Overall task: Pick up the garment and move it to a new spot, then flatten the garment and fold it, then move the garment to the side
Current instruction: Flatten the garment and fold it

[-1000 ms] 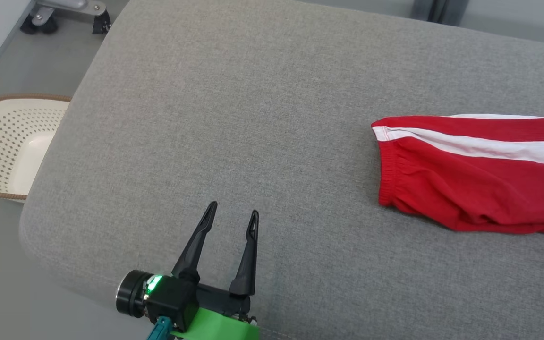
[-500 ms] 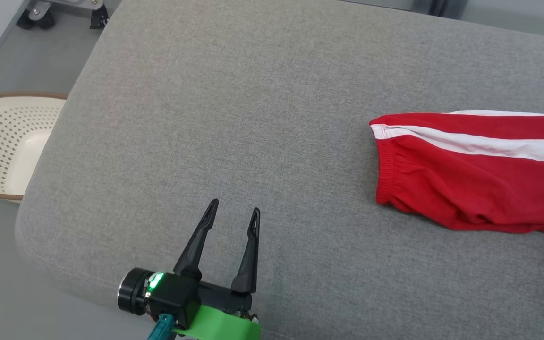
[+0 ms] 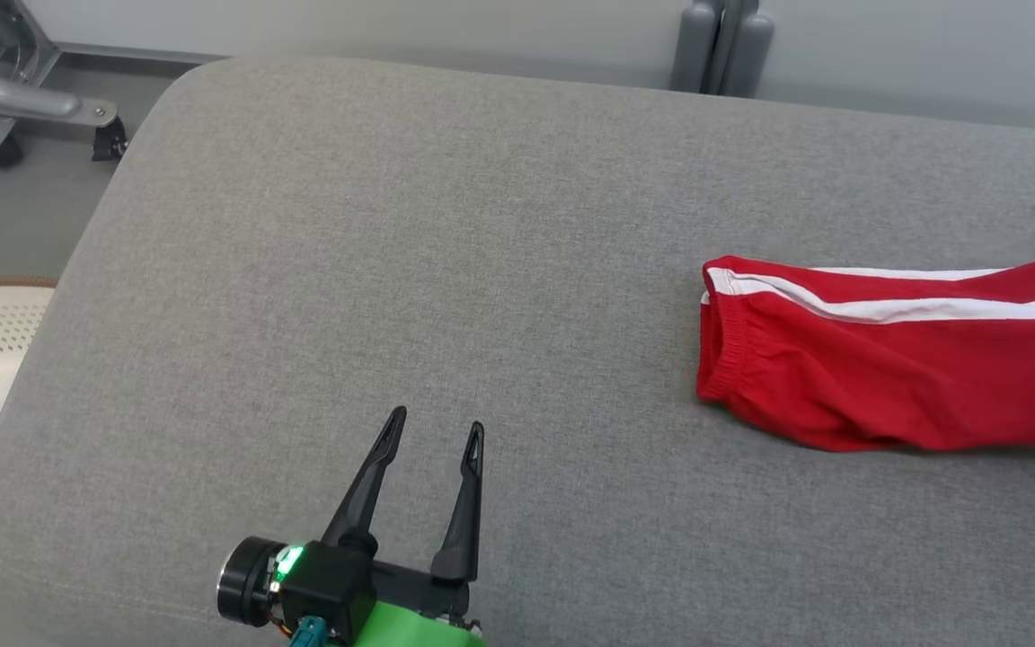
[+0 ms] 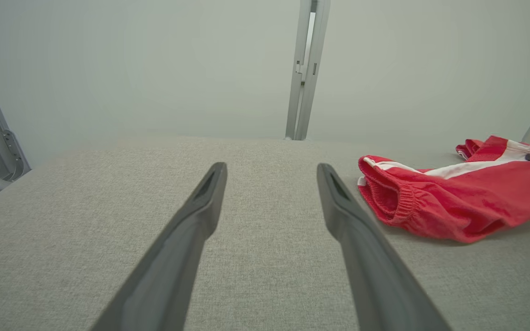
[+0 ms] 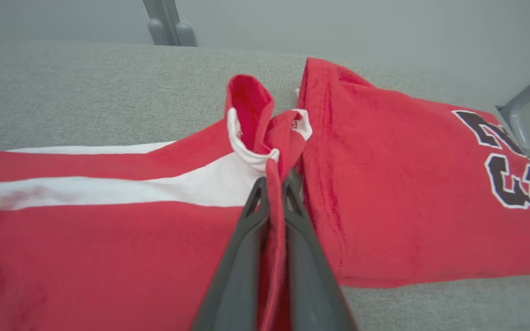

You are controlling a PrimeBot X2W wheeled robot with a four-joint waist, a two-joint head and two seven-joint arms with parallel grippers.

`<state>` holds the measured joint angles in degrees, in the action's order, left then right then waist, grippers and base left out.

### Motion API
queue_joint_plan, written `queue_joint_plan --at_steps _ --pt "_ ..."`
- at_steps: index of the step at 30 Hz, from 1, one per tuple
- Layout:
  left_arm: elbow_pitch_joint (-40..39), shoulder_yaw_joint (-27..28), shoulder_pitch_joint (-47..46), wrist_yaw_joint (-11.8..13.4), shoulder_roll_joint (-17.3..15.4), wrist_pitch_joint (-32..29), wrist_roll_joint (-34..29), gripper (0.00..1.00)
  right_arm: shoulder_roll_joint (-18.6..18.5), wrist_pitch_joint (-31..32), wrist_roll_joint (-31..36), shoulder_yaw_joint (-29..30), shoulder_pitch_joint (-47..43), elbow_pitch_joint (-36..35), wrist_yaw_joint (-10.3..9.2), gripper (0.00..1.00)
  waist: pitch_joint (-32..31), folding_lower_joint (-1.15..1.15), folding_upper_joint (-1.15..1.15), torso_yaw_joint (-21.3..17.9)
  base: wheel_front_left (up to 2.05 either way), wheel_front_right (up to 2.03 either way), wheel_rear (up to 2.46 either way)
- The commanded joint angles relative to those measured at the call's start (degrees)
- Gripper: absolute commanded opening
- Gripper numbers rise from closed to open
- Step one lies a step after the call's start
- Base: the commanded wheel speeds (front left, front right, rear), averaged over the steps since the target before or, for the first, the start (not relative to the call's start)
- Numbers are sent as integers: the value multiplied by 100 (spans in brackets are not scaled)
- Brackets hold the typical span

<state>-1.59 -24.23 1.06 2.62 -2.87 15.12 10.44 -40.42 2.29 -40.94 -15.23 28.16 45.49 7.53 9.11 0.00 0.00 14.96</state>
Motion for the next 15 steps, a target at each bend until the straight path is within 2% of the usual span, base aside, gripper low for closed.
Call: queue_joint_plan --at_steps 1,5,9,15 --pt "2 24 117 31 -7 0 -26 100 -44 40 148 2 20 -92 -8 0 -242 0 0 -232 0 0 0" --pt "29 18 145 32 -7 0 -31 100 51 225 453 9 87 -497 -7 0 -341 0 0 -282 0 0 0" --pt "68 0 170 12 -7 0 -26 100 321 460 645 20 120 -1044 -7 0 -424 0 0 -272 0 0 0" --pt "109 -35 173 -15 -7 1 11 100 926 812 945 30 106 -1746 -7 0 -511 0 0 -137 0 0 0"
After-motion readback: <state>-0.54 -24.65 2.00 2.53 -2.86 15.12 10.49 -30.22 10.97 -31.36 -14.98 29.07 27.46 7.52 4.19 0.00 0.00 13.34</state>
